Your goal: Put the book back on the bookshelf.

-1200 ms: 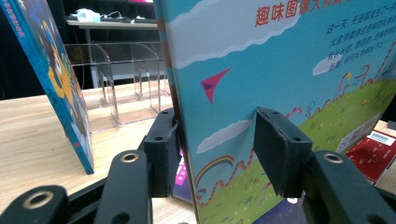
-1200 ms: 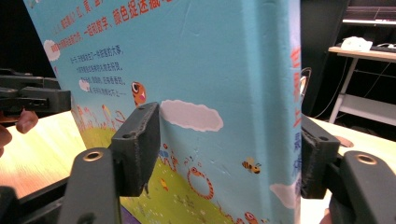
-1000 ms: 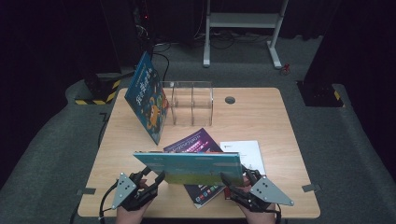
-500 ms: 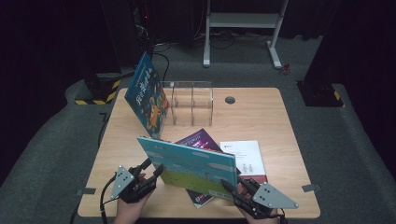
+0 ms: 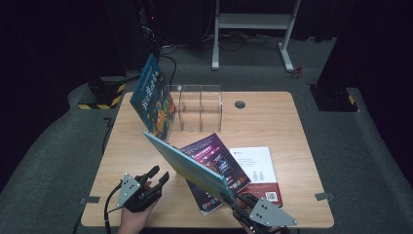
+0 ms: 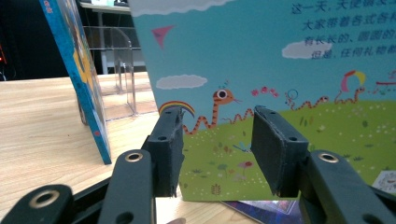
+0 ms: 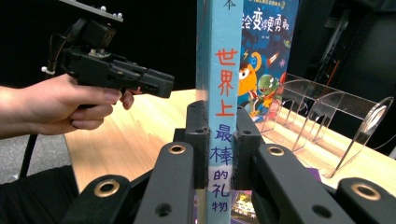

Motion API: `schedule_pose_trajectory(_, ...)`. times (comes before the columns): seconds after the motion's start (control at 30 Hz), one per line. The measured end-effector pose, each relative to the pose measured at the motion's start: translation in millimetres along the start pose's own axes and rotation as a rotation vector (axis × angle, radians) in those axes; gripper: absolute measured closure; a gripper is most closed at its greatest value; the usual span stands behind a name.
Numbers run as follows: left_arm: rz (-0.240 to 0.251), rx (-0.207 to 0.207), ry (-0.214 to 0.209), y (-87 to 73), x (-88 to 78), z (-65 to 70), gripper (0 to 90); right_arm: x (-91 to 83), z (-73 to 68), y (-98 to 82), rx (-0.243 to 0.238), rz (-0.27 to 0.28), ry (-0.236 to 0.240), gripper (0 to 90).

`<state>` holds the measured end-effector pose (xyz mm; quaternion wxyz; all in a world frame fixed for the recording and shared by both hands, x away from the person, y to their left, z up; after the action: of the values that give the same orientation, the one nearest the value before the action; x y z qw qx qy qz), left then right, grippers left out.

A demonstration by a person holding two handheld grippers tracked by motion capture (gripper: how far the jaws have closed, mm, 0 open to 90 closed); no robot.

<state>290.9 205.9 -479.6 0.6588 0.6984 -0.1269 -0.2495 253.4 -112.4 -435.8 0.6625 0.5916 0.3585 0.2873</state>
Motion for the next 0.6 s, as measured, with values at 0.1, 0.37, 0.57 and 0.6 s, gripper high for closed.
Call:
schedule_pose_trajectory(0.1, 0.000, 0.001, 0.004, -0.3, -1.1, -1.8, 53.5, 0.5, 2.3, 0.1, 0.024, 0.014, -0.010, 81.2)
schedule_pose_trajectory(0.37, -0.005, 0.000, 0.010, -1.5, -3.5, -5.0, 53.5, -1.8, 11.5, 1.9, 0.090, 0.069, -0.025, 81.2)
schedule_pose_trajectory(0.57, -0.006, -0.005, 0.009, -2.1, -4.0, -5.0, 53.5, -3.2, 11.3, 4.5, 0.095, 0.090, -0.026, 81.3)
schedule_pose_trajectory(0.6, -0.006, -0.006, 0.010, -2.2, -4.3, -5.1, 53.5, -3.2, 11.3, 4.5, 0.095, 0.090, -0.026, 81.3)
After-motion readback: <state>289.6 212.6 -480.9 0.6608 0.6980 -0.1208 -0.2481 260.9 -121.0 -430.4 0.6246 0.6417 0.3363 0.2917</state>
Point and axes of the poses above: each handheld gripper's, and its own axes: x roughly forward along the jaws, y roughly out of its top, z roughly to its right, the point moved 3 cm from there along x, roughly forward along the jaws, and after that the axes turned 6 degrees about x, right-handed, at the moved point
